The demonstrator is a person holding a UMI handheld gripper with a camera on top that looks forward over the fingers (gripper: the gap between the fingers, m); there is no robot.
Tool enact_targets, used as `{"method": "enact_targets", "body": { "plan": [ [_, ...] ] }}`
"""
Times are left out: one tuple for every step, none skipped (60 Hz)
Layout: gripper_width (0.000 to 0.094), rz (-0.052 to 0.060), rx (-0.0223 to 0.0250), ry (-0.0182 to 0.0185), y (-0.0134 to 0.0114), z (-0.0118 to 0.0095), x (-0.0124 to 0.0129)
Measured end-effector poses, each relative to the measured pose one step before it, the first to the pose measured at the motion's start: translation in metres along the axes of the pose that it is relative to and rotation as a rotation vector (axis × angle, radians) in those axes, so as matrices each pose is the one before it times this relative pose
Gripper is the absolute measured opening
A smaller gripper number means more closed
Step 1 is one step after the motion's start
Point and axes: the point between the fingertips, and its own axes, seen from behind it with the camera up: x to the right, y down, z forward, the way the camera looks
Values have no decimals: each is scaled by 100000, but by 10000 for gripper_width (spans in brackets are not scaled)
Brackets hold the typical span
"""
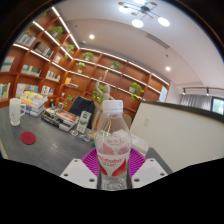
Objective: Pour water
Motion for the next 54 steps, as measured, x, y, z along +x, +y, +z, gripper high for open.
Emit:
{"method": "enact_targets", "body": {
  "plan": [
    [369,-3389,541,312,-707,-237,-1163],
    [370,-3483,473,-140,-757,23,-951],
    [369,-3668,418,-83,-755,55,-940],
    [369,-3831,433,-104,-804,112,-934],
    [370,-3956,485,-85,-848,91,-914],
    [368,-3773,756,-681,-891,316,-719],
    [368,-3667,830,-238,-855,287,-961],
    [368,-3766,693,-73,-946,91,-842],
    [367,-3991,358,282,-1041,-377,-769],
    [368,-3905,538,135,-948,79,-731],
    [368,-3942,536,295,-941,119,-640],
    [368,-3865,847,-23,-886,588,-704],
    [367,-4211,534,208,-951,159,-654],
    [367,-4272,558,142,-934,183,-662],
    [367,-4290,679,83,-938,195,-601],
    [369,-4192,938,-223,-800,617,-653],
    [368,-4312,173,152,-1013,-357,-603],
    [368,-4289,415,-59,-873,138,-524],
    [368,-4152,515,28,-893,161,-433],
    [368,-4153,599,150,-909,126,-373],
    [366,-4199,907,40,-814,631,-397],
    [367,-4131,604,287,-859,215,-275],
    [367,-3979,630,413,-832,166,-194],
    [368,-3753,847,477,-671,823,-442],
    [367,-3791,447,533,-722,126,-112],
    [367,-3621,141,243,-823,-709,110],
    [367,-3686,283,273,-644,93,-28],
    [367,-3447,370,309,-642,158,-34],
    [367,-3191,413,247,-654,146,0],
    [369,-2846,368,197,-608,145,-12],
    [370,-2801,638,231,-406,995,-116],
    [368,-2349,151,197,-492,166,-31],
    [368,-2331,-66,47,-634,-432,60],
    [368,-2597,-186,-131,-390,150,-63],
    [367,-2756,-335,-190,-277,177,-25],
    [367,-2639,9,-7,-338,152,-25],
    [368,-2430,469,254,-414,152,122],
    [367,-2277,799,439,-144,520,147],
    [367,-2620,358,482,-419,320,223],
    [367,-2510,33,560,-503,-426,252],
    [368,-2979,-45,653,-247,120,206],
    [367,-3069,-1,723,-204,108,210],
    [368,-2904,84,820,-244,145,220],
    [367,-2711,112,902,-220,120,264],
    [367,-2538,182,857,-210,112,268],
    [367,-2399,492,593,-308,144,210],
    [368,-2319,374,752,-279,92,185],
    [367,-2379,306,620,-267,131,140],
    [367,-2615,231,524,-242,154,116],
    [366,-2970,63,392,-181,137,133],
    [366,-3124,-114,405,-139,142,127],
    [368,-3083,-67,489,-170,148,130],
    [367,-2958,433,677,-255,87,249],
    [367,-3202,508,1217,-247,253,306]
  ]
}}
